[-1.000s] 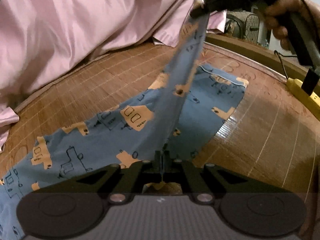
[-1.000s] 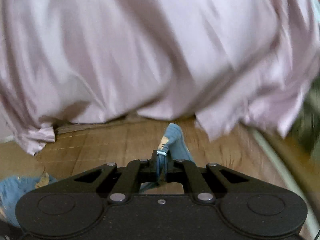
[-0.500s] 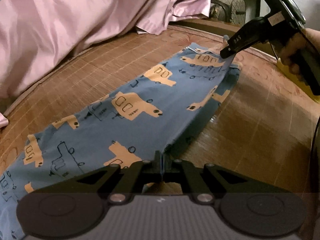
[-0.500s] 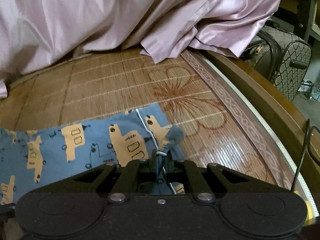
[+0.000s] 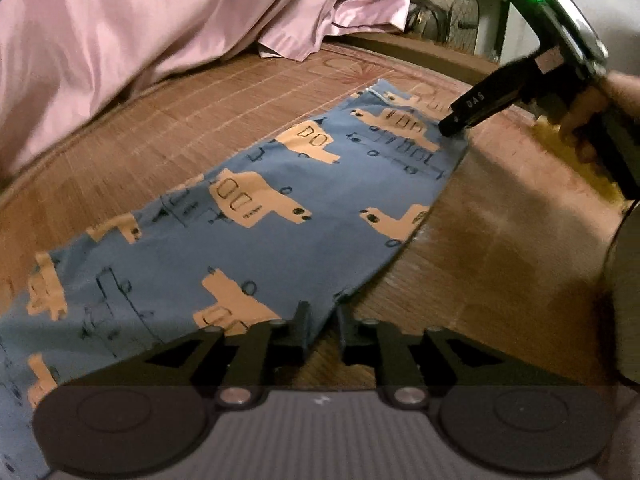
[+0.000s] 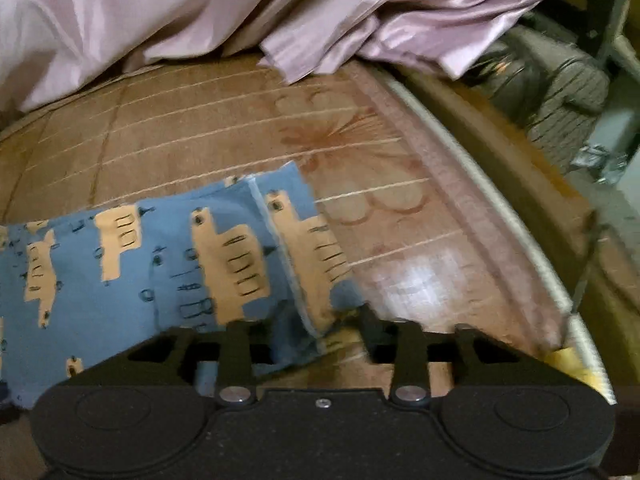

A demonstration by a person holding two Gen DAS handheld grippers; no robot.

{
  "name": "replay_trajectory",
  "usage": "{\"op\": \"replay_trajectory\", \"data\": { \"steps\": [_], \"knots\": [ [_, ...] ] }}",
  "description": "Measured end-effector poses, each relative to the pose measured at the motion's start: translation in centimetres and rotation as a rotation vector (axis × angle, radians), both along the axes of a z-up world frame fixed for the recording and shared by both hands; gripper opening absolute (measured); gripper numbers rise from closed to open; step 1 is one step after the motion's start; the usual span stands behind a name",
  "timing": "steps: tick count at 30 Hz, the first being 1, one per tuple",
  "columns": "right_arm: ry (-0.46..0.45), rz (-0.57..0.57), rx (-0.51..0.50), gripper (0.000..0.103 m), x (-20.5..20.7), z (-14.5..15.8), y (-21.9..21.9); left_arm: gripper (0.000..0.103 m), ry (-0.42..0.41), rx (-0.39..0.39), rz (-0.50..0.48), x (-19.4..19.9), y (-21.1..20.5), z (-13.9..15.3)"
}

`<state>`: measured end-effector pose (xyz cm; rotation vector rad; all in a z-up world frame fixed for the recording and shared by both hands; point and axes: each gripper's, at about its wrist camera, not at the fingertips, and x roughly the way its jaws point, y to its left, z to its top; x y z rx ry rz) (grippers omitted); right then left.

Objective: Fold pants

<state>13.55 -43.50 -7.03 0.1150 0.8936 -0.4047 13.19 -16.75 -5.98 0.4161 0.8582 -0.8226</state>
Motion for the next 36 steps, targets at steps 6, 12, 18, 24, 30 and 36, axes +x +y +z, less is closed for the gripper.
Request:
{"op": "replay_trajectory", "data": {
  "steps": [6, 12, 18, 24, 30, 36],
  "knots": [
    [-0.057, 0.118, -0.091, 0.064, 0.6, 1.7, 1.9, 0.035, 0.06, -0.13, 0.204, 1.2, 5.2, 1.4],
    [-0.038, 0.336, -0.059, 0.072, 3.7, 1.0, 6.9, 0.058, -0.114, -0.018, 0.453, 3.1, 12.0, 1.9],
    [0.041, 0.407, -0.044, 0.072, 5.6, -1.2, 11.3, 0.054, -0.115, 0.11, 0.593, 5.6, 18.0, 0.8],
    [0.017, 0.337, 0.035, 0.072, 3.5, -1.8, 11.7, 0.054, -0.062, 0.153, 0.624, 5.8, 22.6, 0.5],
    [0.076, 0.501, 0.068, 0.076, 2.6, -1.7, 15.8, 0.056, -0.04, 0.159, 0.685, 4.6, 28.3, 0.5],
    [-0.063, 0.685, 0.128, 0.075, 5.6, 1.8, 21.4, 0.054, -0.089, 0.218, 0.659, 3.0, 30.8, 1.9]
  ]
}}
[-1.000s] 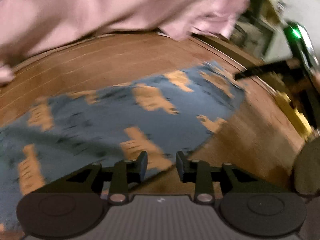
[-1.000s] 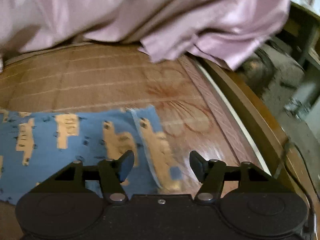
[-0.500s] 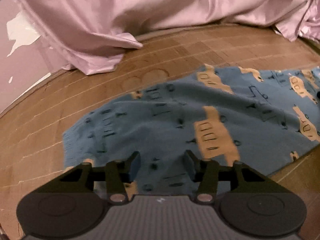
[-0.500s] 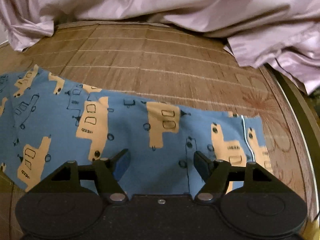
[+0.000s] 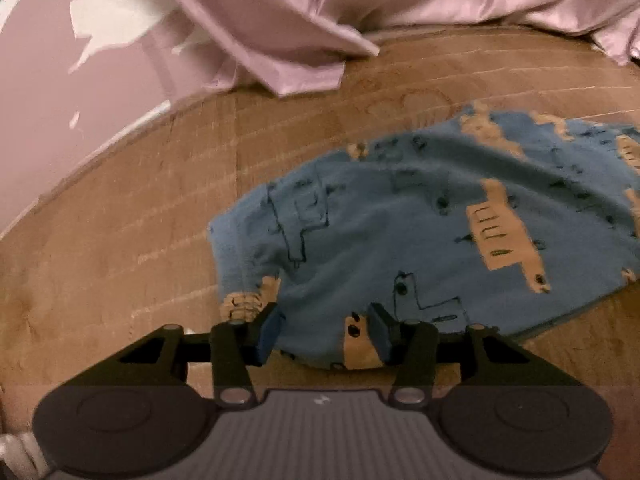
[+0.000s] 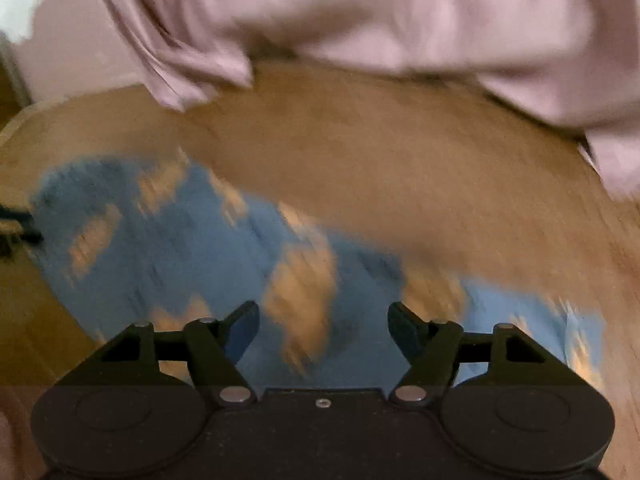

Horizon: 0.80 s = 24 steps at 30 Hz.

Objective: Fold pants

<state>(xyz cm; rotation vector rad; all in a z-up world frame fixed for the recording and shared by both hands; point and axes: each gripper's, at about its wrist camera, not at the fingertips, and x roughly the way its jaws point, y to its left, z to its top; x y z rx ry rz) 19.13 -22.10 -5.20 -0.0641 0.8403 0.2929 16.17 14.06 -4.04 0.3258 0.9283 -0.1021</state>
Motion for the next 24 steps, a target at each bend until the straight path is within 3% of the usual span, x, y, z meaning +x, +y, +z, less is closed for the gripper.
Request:
{"op": "replay_trajectory", "data": {
  "steps": [2, 4, 6, 10, 13, 18, 21, 23, 24],
  "knots": [
    [-0.012, 0.06, 0.078, 0.079, 2.8, 1.0, 2.5, 0.061, -0.058, -0.04, -0.05, -0.4, -0.7, 1.0],
    [0.003, 0.152, 0.151, 0.081, 6.1, 1.2, 5.8, 0.089, -0.133, -0.069, -0.111, -0.3, -2.2, 1.5],
    [0.019, 0.23, 0.162, 0.082, 9.0, 1.0, 8.9, 0.101, -0.206, -0.036, -0.158, 0.2, -3.9, 1.4],
    [0.046, 0.297, 0.088, 0.081, 14.0, 0.3, 13.6, 0.101, -0.218, 0.161, -0.366, 1.8, -7.5, -0.5],
    [0.078, 0.336, 0.059, 0.071, 16.1, -0.2, 15.0, 0.101, -0.235, 0.228, -0.444, 1.4, -8.0, -1.3],
    [0.119, 0.379, 0.083, 0.047, 16.5, -1.0, 13.8, 0.101, -0.244, 0.222, -0.56, 1.6, -8.3, -2.0],
    [0.149, 0.386, 0.087, 0.032, 16.6, -1.7, 13.6, 0.095, -0.183, 0.181, -0.578, 2.4, -8.1, -2.7],
    [0.157, 0.4, 0.061, 0.014, 16.4, -2.1, 13.8, 0.093, -0.147, 0.127, -0.567, 3.2, -7.4, -2.8],
    [0.15, 0.404, 0.048, 0.01, 16.4, -2.3, 13.9, 0.089, -0.115, 0.09, -0.556, 3.8, -7.1, -2.7]
  ]
}}
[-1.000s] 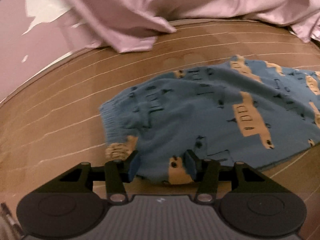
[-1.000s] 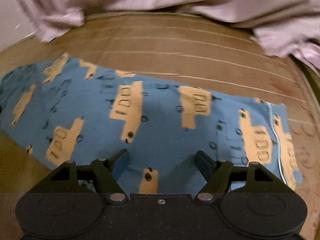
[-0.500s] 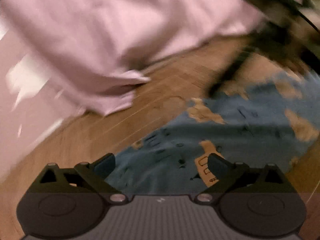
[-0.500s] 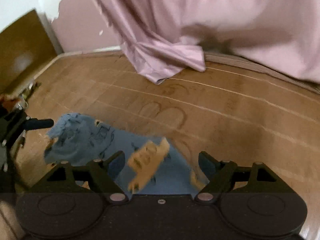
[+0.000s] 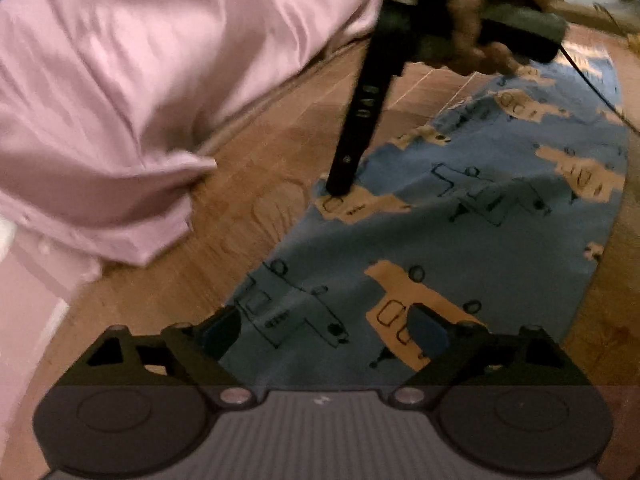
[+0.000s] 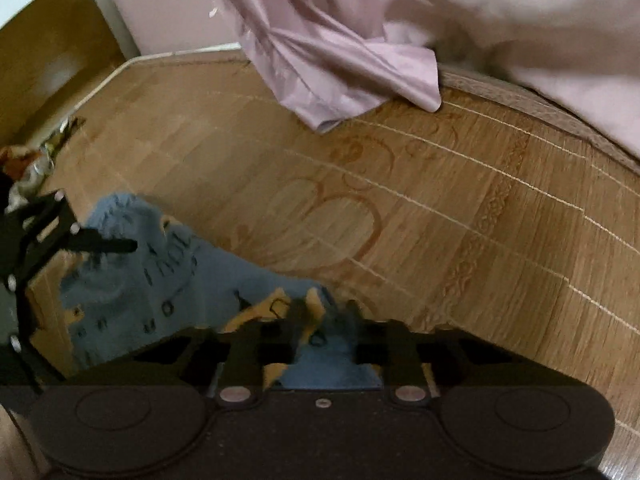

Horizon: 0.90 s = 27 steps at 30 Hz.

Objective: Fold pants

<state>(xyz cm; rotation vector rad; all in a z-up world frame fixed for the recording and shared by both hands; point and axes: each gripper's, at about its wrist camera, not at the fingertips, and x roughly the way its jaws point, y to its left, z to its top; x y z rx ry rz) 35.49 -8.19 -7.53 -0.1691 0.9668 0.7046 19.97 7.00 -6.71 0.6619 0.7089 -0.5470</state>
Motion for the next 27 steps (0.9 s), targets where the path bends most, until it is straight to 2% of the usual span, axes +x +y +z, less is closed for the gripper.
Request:
{"op": "replay_trajectory", "data": {
  "steps": [2, 6, 7, 8, 9, 12, 16, 18, 19, 20, 21, 22, 24, 25, 27],
  "knots": [
    [-0.014, -0.005, 0.004, 0.003, 0.0, 0.0, -0.1, 0.085, 0.09, -0.06, 0.027, 1.0, 0.8, 0.2],
    [-0.065, -0.077, -0.015, 0.001, 0.3, 0.4, -0.7, 0.088, 0.219, -0.189, 0.142, 2.1, 3.2, -0.2],
    [-0.083, -0.106, -0.05, 0.004, 0.4, 0.2, -0.8, 0.09, 0.24, -0.216, 0.17, 2.1, 3.9, -0.3],
    [-0.092, -0.118, -0.066, 0.014, 0.4, 0.1, -1.1, 0.091, 0.245, -0.227, 0.183, 2.0, 4.3, -0.4],
    [-0.097, -0.138, -0.067, 0.019, 0.4, 0.1, -1.5, 0.091, 0.241, -0.225, 0.19, 1.7, 4.6, -0.4],
    [-0.12, -0.15, -0.033, 0.022, -1.8, 1.5, -3.2, 0.09, 0.243, -0.212, 0.226, 1.0, 4.9, 0.1],
    [-0.085, -0.172, 0.022, 0.03, -7.7, 1.8, -5.9, 0.091, 0.264, -0.295, 0.252, -0.6, 4.4, 1.0],
    [-0.083, -0.232, -0.014, 0.03, -9.5, 0.6, -7.2, 0.091, 0.269, -0.237, 0.312, -0.9, 3.3, 0.3],
    [-0.091, -0.267, -0.039, 0.022, -10.1, -0.1, -7.9, 0.097, 0.263, -0.216, 0.337, -1.1, 3.0, -0.1],
    [-0.138, -0.279, -0.02, 0.027, -10.9, -0.2, -8.8, 0.099, 0.253, -0.216, 0.365, -1.3, 3.1, -0.2],
    [-0.161, -0.341, -0.085, 0.03, -11.4, -0.4, -9.7, 0.099, 0.269, -0.226, 0.392, -1.2, 3.3, -0.3],
    [-0.187, -0.382, -0.084, 0.03, -12.0, -0.3, -10.8, 0.1, 0.286, -0.234, 0.42, -1.2, 3.7, -0.2],
    [-0.192, -0.5, -0.126, 0.034, -12.6, -0.4, -13.1, 0.101, 0.282, -0.226, 0.442, -1.6, 4.4, -0.2],
    [-0.198, -0.573, -0.153, 0.045, -13.3, -0.4, -14.7, 0.103, 0.279, -0.218, 0.443, -1.8, 4.7, -0.3],
    [-0.183, -0.7, -0.16, 0.048, -15.0, 0.1, -17.7, 0.103, 0.285, -0.21, 0.443, -2.2, 5.6, -0.2]
  ]
}}
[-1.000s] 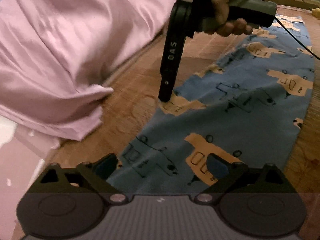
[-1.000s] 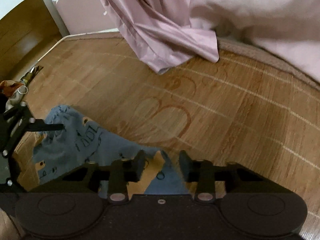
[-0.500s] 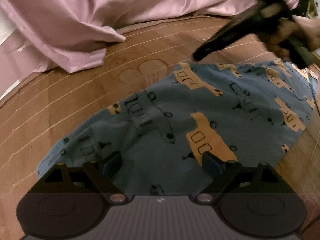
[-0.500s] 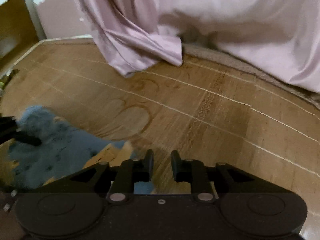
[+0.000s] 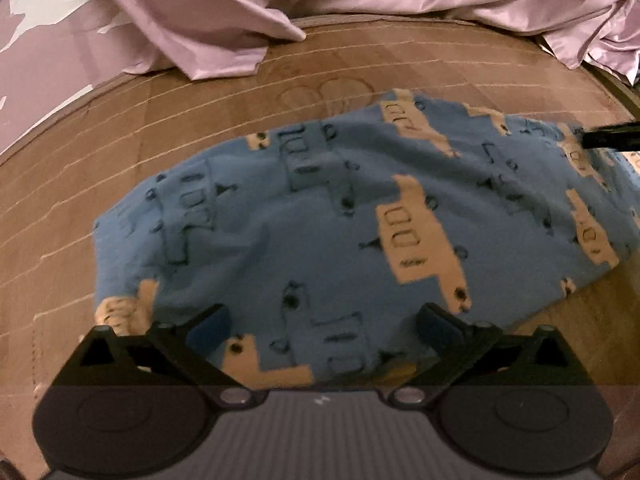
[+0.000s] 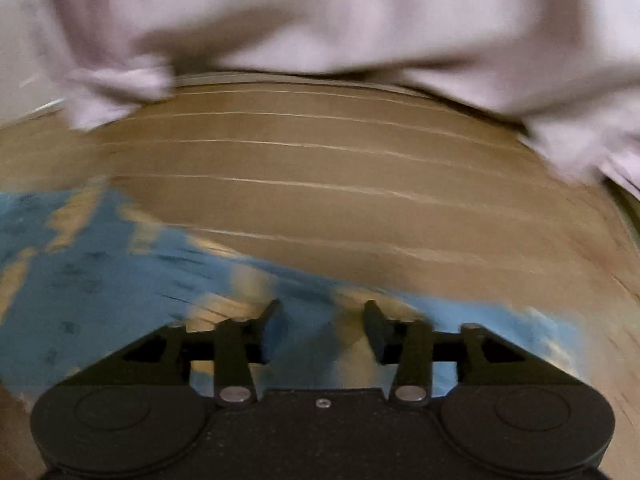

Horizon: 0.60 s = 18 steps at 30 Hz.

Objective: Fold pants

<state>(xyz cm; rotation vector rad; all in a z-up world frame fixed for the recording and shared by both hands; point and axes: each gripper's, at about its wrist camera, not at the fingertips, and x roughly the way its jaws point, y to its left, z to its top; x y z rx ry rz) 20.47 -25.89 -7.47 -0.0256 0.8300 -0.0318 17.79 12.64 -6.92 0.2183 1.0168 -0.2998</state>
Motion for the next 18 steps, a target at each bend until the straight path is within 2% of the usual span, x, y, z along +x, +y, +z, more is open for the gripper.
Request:
{"op": "replay_trajectory", "data": {
  "steps": [1, 4, 7, 9, 10, 11, 13, 15, 18],
  "knots": [
    [0.0, -0.039, 0.046, 0.05, -1.2, 0.4, -1.5, 0.103, 0.003, 0.008, 0.003, -0.1, 0.4, 0.1],
    [0.0, -0.113, 0.215, 0.078, -5.6, 1.3, -5.3, 0.103, 0.013, 0.062, 0.045, -0.3, 1.6, 0.6],
    [-0.027, -0.156, 0.271, 0.083, -8.5, 1.6, -7.5, 0.103, 0.038, 0.155, 0.103, 0.2, 2.4, 1.2],
    [-0.078, -0.175, 0.271, 0.093, -10.1, 1.6, -9.0, 0.102, 0.063, 0.21, 0.131, 0.3, 2.0, 1.8],
    [-0.112, -0.192, 0.264, 0.101, -11.0, 1.5, -9.8, 0.101, 0.046, 0.25, 0.138, 0.3, 1.3, 2.2],
    [-0.146, -0.21, 0.258, 0.102, -11.9, 1.2, -10.7, 0.101, 0.012, 0.278, 0.122, 0.1, 0.2, 2.8],
    [-0.201, -0.258, 0.251, 0.102, -13.3, 0.6, -11.9, 0.101, -0.051, 0.248, 0.073, -0.8, -2.3, 4.1],
    [-0.229, -0.335, 0.253, 0.102, -13.9, -0.2, -13.0, 0.103, -0.118, 0.163, -0.002, -0.9, -5.8, 5.6],
    [-0.248, -0.414, 0.292, 0.097, -14.0, -1.2, -13.7, 0.103, -0.186, 0.079, -0.14, -0.1, -13.1, 7.2]
  ]
}}
